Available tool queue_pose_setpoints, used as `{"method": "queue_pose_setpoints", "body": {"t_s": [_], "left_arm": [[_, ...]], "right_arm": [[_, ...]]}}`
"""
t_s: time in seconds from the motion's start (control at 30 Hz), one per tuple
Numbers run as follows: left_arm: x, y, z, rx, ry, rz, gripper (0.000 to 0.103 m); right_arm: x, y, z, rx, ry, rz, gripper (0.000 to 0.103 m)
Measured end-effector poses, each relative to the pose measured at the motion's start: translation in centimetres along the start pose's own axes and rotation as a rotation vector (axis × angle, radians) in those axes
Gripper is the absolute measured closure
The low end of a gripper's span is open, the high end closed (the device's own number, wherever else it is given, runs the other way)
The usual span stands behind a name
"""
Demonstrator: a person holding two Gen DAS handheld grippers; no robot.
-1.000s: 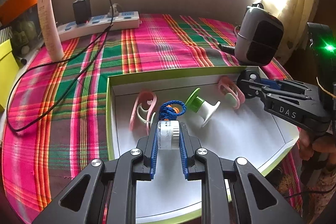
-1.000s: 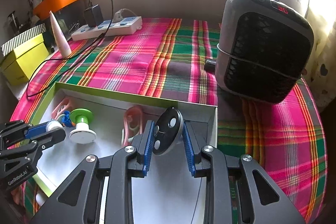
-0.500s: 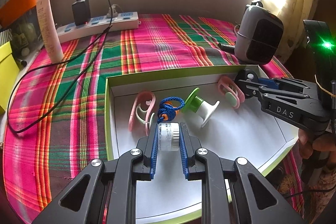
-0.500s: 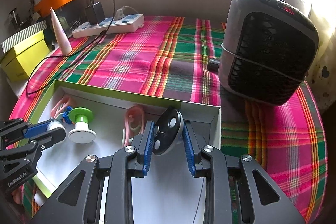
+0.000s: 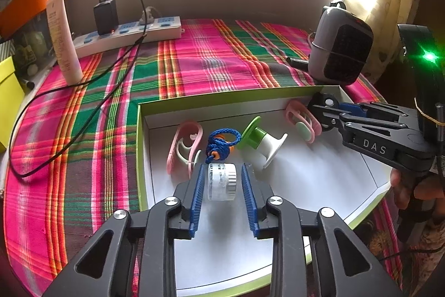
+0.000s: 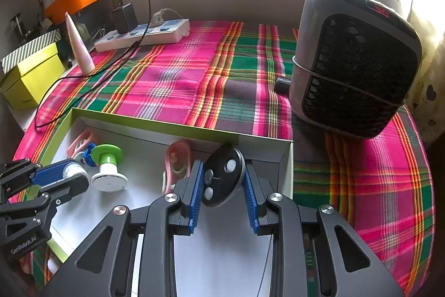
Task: Organize objects
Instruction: 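Lower both tools into the tray and open them to release bottle and fob, then lift both open tools up and back away from the tray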
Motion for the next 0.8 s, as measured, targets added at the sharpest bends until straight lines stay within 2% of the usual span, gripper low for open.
{"method": "queue_pose_setpoints", "body": {"t_s": [0.2, 0.33, 0.8], "left_arm": [[0.0, 0.1, -0.1, -0.002, 0.000, -0.001, 0.072], [-0.1, 0.1, -0.2, 0.002, 0.003, 0.002, 0.069], [-0.3, 0.5, -1.2, 0.008, 0.021, 0.004, 0.066]], "right_arm": [[0.0, 0.0, -0.3, -0.014, 0.006, 0.003, 0.073], [0.1, 0.0, -0.6, -0.010, 0.017, 0.008, 0.063], [-0.2, -0.4, -1.3, -0.015, 0.039, 0.013, 0.063]]}}
Point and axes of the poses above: each gripper's, at about its wrist camera, not at the fingertips, and z roughly the way its jaws point, y to its right, x to its top, the point moved 1 cm from there along z, roughly the way its jaws point, and after that the axes turned 3 degrees about x, right-handed, at the moved point
